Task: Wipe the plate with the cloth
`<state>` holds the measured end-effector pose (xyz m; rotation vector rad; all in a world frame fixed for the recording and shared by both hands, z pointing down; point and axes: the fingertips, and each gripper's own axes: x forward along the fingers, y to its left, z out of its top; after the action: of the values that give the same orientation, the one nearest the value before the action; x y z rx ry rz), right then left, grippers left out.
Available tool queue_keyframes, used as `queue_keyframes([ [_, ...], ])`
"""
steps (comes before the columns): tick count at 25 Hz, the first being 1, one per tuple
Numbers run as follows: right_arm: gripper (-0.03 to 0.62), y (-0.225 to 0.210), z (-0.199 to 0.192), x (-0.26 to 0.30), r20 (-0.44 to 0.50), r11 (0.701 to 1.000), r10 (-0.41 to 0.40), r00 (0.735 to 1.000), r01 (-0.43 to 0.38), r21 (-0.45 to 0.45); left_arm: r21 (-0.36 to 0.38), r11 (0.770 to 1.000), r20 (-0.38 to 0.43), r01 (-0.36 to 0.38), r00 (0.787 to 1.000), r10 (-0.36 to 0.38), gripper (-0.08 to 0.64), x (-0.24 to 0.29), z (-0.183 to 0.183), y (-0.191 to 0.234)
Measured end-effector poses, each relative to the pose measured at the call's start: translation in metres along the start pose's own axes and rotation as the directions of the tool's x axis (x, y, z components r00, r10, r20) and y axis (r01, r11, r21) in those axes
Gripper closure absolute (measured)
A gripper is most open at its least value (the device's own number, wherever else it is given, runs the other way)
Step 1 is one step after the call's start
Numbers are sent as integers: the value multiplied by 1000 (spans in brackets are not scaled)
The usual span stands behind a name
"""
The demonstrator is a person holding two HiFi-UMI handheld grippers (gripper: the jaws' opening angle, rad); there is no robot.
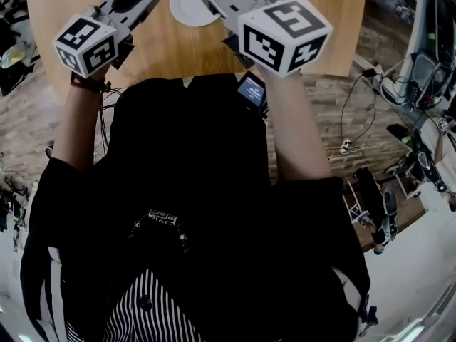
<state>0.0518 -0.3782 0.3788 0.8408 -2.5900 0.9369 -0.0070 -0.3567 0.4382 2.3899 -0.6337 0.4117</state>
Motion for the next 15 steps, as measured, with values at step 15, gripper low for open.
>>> queue_keyframes([
  [15, 549, -52, -68, 2, -117, 992, -114, 987, 120, 45, 66, 998, -313, -4, 949, 25, 563, 68, -119, 42],
])
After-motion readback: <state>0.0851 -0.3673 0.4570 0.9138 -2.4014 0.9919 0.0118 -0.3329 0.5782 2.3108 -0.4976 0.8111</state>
